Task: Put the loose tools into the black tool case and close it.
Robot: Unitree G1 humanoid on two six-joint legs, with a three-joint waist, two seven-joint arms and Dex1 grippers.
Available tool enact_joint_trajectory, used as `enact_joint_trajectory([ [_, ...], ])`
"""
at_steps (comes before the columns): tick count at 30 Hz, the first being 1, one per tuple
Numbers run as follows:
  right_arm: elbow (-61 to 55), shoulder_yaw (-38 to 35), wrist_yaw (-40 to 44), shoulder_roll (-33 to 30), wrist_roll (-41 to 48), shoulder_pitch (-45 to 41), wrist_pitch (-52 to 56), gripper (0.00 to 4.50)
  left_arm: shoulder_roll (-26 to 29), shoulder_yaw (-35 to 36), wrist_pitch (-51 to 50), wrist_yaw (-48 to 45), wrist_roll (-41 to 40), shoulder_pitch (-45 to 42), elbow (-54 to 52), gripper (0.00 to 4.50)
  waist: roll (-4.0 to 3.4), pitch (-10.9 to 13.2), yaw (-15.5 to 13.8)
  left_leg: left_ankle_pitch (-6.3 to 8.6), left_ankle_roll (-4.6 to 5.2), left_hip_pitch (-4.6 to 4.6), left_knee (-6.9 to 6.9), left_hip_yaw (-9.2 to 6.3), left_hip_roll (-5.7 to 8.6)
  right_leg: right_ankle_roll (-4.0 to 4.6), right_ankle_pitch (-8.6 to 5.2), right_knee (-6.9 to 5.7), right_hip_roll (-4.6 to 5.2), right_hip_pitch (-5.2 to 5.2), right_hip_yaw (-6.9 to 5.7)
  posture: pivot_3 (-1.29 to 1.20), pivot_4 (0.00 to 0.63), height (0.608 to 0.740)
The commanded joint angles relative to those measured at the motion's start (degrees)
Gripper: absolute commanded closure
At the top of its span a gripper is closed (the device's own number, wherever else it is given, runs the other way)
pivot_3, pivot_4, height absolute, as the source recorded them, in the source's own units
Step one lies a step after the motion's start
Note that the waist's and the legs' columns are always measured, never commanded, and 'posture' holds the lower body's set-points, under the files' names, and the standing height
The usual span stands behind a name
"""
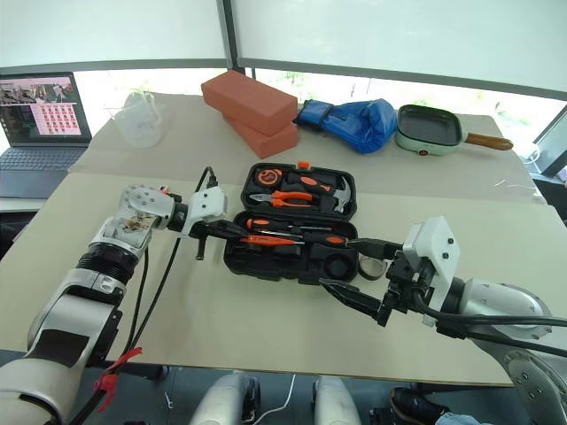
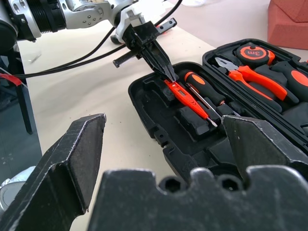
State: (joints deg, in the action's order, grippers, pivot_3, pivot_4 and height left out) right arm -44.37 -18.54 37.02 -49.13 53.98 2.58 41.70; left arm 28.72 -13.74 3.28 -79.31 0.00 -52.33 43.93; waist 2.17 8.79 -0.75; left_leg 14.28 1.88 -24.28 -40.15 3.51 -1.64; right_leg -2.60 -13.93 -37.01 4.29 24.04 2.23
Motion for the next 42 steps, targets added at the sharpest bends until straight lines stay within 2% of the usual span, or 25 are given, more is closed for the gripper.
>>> enact_joint_trajectory([
  [1, -0.65, -0.84, 0.04, 0.25, -0.31, -0.37, -1.51, 0.0, -2.04, 1.8, -3.83, -1.04, -3.36, -2.09, -3.61, 4.44, 0.01, 0.0, -0.02, 0.0, 0.01, -0.04, -0.02, 0.0, 0.0, -0.01, 0.01, 0.01, 0.0, 0.03, -0.01, 0.0, 0.15, 0.738],
  [6, -0.91, -1.14, -0.12, 0.39, -0.43, 0.14, -1.36, 0.0, -2.79, -0.78, -2.56, -0.54, -0.76, -1.28, -5.46, 4.44, 0.01, 0.01, 0.17, 0.01, 0.02, -0.06, -0.02, 0.0, 0.03, -0.02, 0.01, 0.01, -0.02, 0.07, 0.0, 0.0, 0.15, 0.738],
  [19, -1.75, -1.56, -1.21, 0.8, -0.47, 1.16, -1.53, 0.0, -1.34, -5.35, 2.67, 2.1, 7.1, -3.68, 0.85, 4.44, 0.01, 0.0, 0.11, 0.02, 0.02, -0.02, -0.03, 0.01, 0.05, -0.01, 0.01, 0.02, -0.03, 0.01, 0.02, 0.0, 0.15, 0.738],
  [25, -2.21, -1.41, -1.15, 1.22, -0.88, 1.89, -1.93, 0.0, -0.91, -5.88, 2.69, 0.73, 7.06, -4.93, 2.3, 4.44, 0.01, 0.0, 0.13, 0.01, 0.02, 0.03, -0.05, 0.0, 0.04, -0.01, 0.02, -0.02, -0.05, -0.01, 0.03, 0.0, 0.15, 0.738],
  [33, -2.58, -1.25, -1.2, 1.81, -1.62, 2.38, -2.36, 0.0, 2.42, -7.57, 4.32, -3.92, 8.02, -4.14, 1.96, 4.44, 0.0, -0.01, 0.68, 0.01, 0.02, 0.05, -0.03, 0.01, 0.0, 0.01, 0.02, -0.02, -0.11, 0.0, 0.05, 0.0, 0.15, 0.738],
  [42, -2.6, -0.97, -1.5, 2.46, -2.32, 2.46, -2.41, 0.0, 0.62, -7.39, 5.31, -2.18, 8.15, -5.21, 4.69, 4.44, -0.01, -0.02, 0.53, 0.01, 0.02, 0.05, -0.03, 0.01, 0.0, 0.02, 0.03, -0.01, -0.09, -0.02, 0.05, 0.0, 0.15, 0.738],
])
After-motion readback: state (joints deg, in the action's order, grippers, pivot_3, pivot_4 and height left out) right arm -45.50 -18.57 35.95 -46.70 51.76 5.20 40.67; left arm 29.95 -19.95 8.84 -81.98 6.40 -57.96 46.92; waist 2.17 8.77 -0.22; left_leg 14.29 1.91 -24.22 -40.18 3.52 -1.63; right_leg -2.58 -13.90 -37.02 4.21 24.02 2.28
